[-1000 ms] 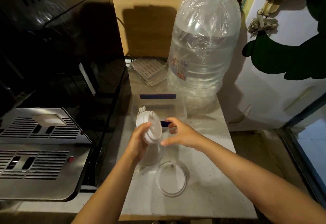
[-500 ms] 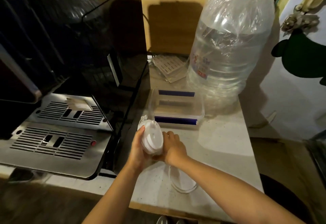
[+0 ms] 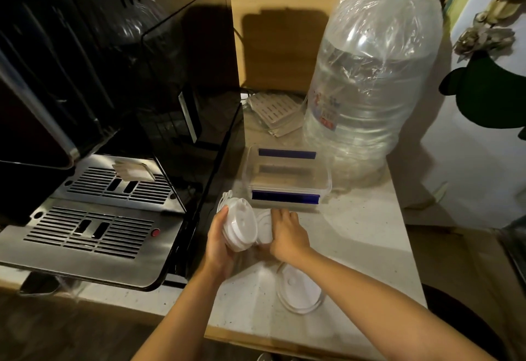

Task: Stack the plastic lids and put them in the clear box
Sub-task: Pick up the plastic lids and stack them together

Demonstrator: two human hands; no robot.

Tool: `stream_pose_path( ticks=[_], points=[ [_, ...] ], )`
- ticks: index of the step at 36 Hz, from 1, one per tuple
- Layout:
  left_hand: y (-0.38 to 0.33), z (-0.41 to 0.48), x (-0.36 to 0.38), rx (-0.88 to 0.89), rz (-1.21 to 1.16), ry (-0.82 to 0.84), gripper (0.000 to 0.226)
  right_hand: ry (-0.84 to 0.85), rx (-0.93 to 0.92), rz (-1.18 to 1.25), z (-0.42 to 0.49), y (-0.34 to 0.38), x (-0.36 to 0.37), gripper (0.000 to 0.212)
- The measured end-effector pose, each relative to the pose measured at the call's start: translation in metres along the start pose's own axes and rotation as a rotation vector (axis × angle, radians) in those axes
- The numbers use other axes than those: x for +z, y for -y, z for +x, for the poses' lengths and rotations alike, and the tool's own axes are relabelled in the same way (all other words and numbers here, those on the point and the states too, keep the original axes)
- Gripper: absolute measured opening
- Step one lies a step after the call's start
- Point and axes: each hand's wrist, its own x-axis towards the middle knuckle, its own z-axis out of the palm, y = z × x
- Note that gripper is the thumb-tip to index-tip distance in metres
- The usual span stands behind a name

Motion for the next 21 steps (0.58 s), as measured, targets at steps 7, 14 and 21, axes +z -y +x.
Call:
stream_pose_path(
  ticks=[7,14,21],
  points=[
    [-0.002,0.002,0.005,0.069,0.034,-0.12,0.031,-0.033,-0.044,0.08,-0.016,-0.023,-0.045,0.087],
    [-0.002,0.011,0.008,-0.004,0.081,-0.037,0.036,-0.081,-0.16,0.351,-0.033,-0.027,-0.076,0.09],
    [0.001,0.017,0.034,0.01,0.169,0.177,0.036,-0.069,-0.308,0.431,-0.037,-0.017,-0.095,0.093]
  ],
)
